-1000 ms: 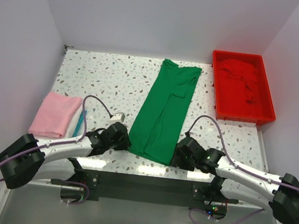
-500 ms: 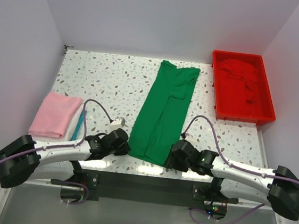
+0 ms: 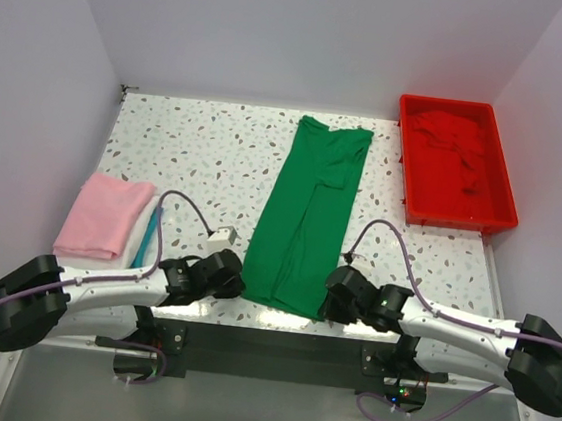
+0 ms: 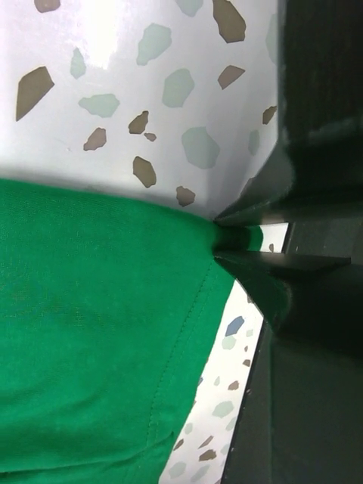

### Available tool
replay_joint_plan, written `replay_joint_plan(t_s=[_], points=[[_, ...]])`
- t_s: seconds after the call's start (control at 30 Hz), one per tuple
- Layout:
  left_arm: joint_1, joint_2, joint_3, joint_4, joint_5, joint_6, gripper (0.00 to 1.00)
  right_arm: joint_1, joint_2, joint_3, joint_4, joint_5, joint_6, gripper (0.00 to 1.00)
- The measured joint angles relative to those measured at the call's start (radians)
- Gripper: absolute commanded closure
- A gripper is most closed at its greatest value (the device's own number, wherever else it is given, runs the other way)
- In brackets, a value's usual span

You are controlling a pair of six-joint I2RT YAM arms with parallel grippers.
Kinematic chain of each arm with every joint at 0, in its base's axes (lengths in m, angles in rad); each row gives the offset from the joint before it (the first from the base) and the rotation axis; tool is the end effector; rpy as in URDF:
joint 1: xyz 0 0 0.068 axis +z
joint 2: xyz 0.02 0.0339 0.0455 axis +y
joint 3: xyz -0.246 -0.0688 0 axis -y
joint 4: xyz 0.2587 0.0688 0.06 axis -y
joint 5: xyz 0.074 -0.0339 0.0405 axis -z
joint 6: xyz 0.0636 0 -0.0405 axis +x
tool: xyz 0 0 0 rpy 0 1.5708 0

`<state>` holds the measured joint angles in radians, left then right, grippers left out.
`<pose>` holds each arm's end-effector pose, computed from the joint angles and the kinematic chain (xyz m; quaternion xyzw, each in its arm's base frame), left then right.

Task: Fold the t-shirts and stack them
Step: Fold the tshirt

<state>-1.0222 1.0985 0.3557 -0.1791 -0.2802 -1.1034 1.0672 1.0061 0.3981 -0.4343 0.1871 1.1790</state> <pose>0.1302 -0.1793 0.0941 -0.0826 0.9360 -0.2114 0.2692 0.1087 0.1728 0.1049 0.0781 0.9582 0.1954 0.1939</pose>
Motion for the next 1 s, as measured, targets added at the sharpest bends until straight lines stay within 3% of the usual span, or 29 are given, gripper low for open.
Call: replay_joint_plan(t_s=[0.13,0.47,0.67,0.83,1.0], points=[[-0.033,-0.012,0.000,-0.023,-0.011,-0.015,1.00,0.017,-0.013,-0.005,-0.021,0.000,-0.006,1.00],[-0.205,-0.029,0.072,-0.217,-0.057,-0.065,1.00,0.186,-0.061,0.070,-0.206,0.039,-0.001,1.00],[-0.187,0.004,0.255,-0.342,-0.142,-0.025,1.00,0.195,-0.054,0.216,-0.339,0.153,-0.023,0.99],[-0.049,0.100,0.430,-0.317,-0.176,0.082,1.00,0.072,0.050,0.414,-0.380,0.241,-0.144,1.00],[0.088,0.245,0.553,-0.263,-0.177,0.182,1.00,-0.193,0.164,0.494,-0.283,0.238,-0.320,1.00]])
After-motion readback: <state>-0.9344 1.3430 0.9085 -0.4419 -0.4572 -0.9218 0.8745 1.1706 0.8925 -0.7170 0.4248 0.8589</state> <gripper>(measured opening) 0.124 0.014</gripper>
